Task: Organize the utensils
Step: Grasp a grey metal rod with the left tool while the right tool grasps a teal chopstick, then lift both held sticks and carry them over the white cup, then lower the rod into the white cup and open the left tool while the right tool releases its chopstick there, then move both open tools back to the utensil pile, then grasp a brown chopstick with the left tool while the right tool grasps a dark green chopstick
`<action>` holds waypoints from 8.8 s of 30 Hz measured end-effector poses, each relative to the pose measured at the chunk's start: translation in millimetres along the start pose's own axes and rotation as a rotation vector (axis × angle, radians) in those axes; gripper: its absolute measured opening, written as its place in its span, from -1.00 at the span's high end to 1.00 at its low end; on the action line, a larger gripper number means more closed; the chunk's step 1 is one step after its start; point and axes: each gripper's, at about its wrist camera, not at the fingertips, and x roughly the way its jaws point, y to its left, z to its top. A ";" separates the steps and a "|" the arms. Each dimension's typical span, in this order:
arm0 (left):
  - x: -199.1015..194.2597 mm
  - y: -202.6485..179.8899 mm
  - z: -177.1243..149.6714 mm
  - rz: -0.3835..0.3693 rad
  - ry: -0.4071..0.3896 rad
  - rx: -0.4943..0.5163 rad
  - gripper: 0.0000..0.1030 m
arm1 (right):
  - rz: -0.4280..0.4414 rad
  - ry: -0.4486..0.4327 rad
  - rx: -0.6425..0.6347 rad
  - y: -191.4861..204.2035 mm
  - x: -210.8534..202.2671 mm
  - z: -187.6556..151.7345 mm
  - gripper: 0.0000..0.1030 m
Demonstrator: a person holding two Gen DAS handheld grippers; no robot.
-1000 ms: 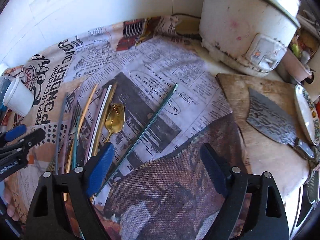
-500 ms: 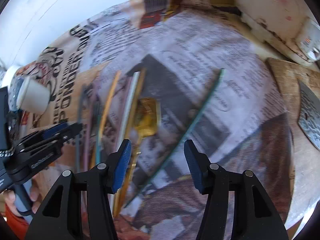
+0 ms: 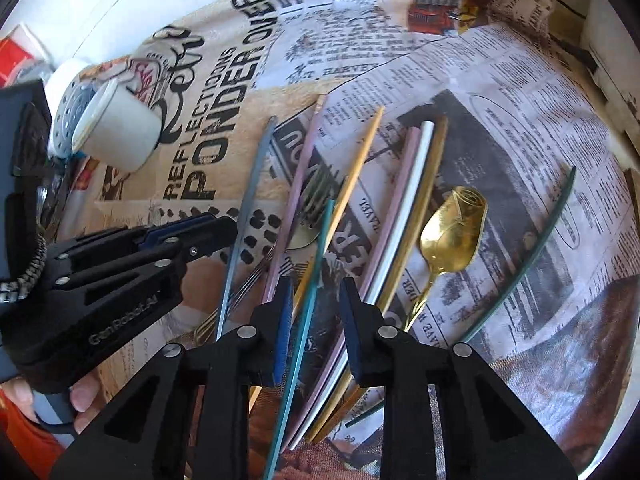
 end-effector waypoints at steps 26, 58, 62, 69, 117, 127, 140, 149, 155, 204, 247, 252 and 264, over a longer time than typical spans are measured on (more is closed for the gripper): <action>24.8 -13.0 35.5 -0.018 0.087 -0.008 0.73 | 0.056 -0.015 0.024 -29.2 -9.0 20.4 0.87; -99.9 -42.7 11.0 0.055 -0.233 0.080 0.91 | 0.058 -0.317 -0.008 -17.5 -120.3 17.4 0.91; -128.2 -40.4 8.9 0.046 -0.306 0.092 0.91 | 0.057 -0.365 -0.006 -6.0 -134.8 19.0 0.91; -172.5 -32.2 4.7 0.036 -0.420 0.113 0.91 | 0.038 -0.448 -0.032 19.5 -155.2 24.7 0.91; -188.2 187.1 84.9 0.141 -0.575 -0.141 0.91 | 0.080 -0.450 -0.241 200.9 -83.3 140.7 0.91; -161.0 189.3 88.8 0.130 -0.478 -0.133 0.91 | 0.069 -0.387 -0.255 204.1 -59.6 143.5 0.89; -180.4 176.7 84.0 0.135 -0.467 -0.082 0.89 | 0.058 -0.380 -0.249 197.5 -75.3 139.4 0.47; -218.3 152.5 70.6 0.153 -0.534 -0.054 0.41 | 0.037 -0.476 -0.259 187.1 -123.3 117.0 0.23; -240.8 124.3 60.8 0.150 -0.581 -0.029 -0.02 | 0.009 -0.543 -0.236 165.3 -155.6 96.8 0.09; 2.3 -29.2 24.7 0.137 -0.062 0.090 -0.40 | -0.197 -0.100 0.161 -100.6 -59.2 -15.2 0.00; 47.3 -67.9 58.6 0.062 0.093 0.255 0.85 | -0.137 -0.069 0.019 -75.0 -24.3 10.6 0.79; 49.8 -66.8 63.4 0.035 0.101 0.235 0.92 | -0.111 -0.053 0.025 -77.4 -24.4 16.2 0.84; 0.7 -32.5 42.5 -0.003 0.015 0.153 0.92 | -0.078 -0.101 0.051 -75.2 -49.0 1.9 0.88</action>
